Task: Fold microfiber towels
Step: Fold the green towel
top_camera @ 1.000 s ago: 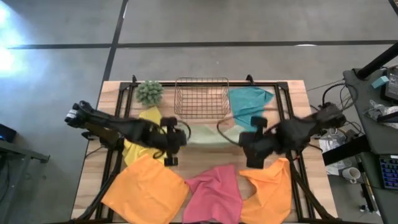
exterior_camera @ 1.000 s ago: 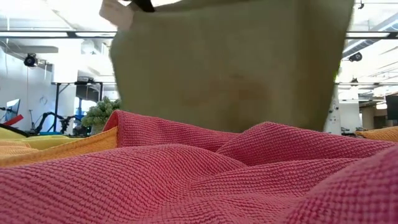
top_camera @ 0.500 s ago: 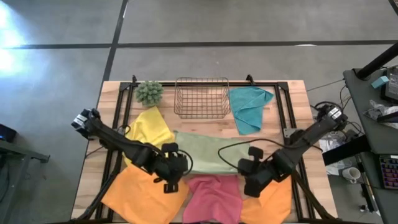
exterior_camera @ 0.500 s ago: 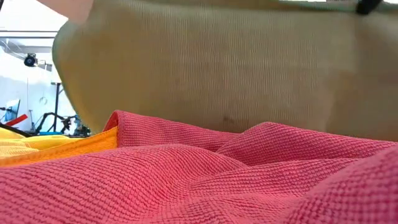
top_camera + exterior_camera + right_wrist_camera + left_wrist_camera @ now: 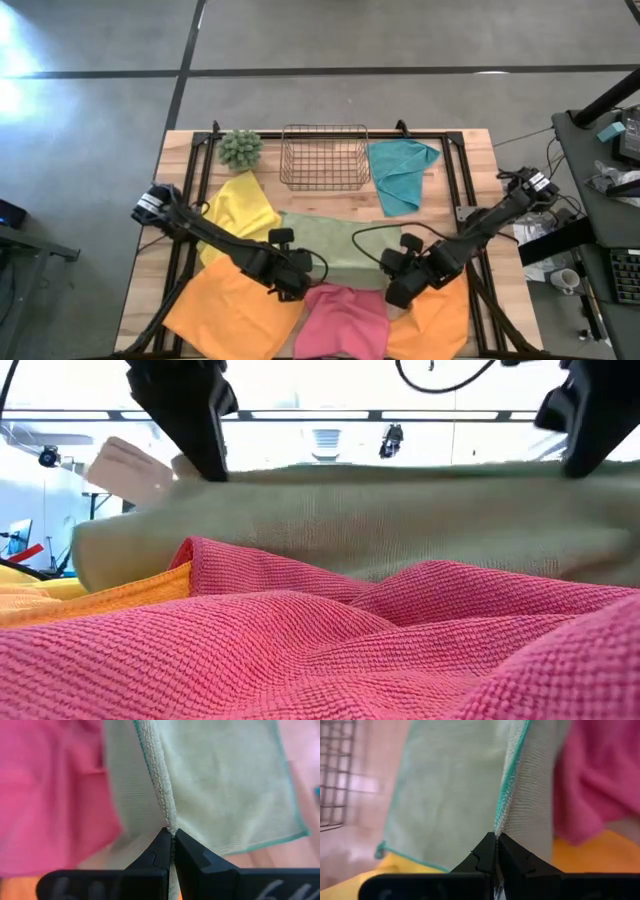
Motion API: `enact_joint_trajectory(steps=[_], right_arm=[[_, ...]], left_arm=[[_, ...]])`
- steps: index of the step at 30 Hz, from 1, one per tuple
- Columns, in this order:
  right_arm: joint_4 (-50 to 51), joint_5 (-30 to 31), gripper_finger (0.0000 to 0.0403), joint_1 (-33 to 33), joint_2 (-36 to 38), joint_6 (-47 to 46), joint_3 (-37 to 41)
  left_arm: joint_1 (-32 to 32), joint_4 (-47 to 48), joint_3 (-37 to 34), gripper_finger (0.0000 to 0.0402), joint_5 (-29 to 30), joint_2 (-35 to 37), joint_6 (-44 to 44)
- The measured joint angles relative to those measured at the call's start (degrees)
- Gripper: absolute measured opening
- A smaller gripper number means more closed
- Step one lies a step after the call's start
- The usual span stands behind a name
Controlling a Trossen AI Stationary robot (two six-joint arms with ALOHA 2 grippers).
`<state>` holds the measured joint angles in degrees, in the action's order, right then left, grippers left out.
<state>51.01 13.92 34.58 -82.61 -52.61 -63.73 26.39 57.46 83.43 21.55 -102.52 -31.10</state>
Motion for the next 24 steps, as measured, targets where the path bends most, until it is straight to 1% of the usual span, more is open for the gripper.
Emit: enact_joint_trajectory(steps=[3,5,10,13,17,19,24], right_arm=[[-0.3,2.5,0.0008,-2.1,0.0,1.9,1.7],[-0.8,3.2,0.0008,-4.1,0.0,4.6,2.4],[-1.1,3.5,0.0008,-9.6,0.0,12.2,4.3],[-2.8,3.4,0.0008,-12.8,0.0,15.0,6.0],[-5.8,1.5,0.0008,-16.1,0.0,19.0,8.1],[-6.6,0.3,0.0008,-17.3,0.0,19.8,8.9],[-6.8,0.0,0.0008,-18.5,0.0,21.5,9.9]], left_arm=[[-2.5,2.2,0.0,0.0000,2.5,0.1,-0.2],[-4.3,3.7,0.0,0.0000,3.0,0.3,-0.3],[-8.7,4.2,-0.2,0.0000,2.9,0.3,4.6],[-11.1,4.1,-0.3,0.0000,2.6,0.1,6.2],[-13.7,2.5,-1.2,0.0000,2.4,-0.2,9.1],[-14.7,1.5,-2.0,0.0000,1.6,-0.3,10.3],[-16.7,-3.8,-5.1,0.0000,-2.6,-0.5,12.5]])
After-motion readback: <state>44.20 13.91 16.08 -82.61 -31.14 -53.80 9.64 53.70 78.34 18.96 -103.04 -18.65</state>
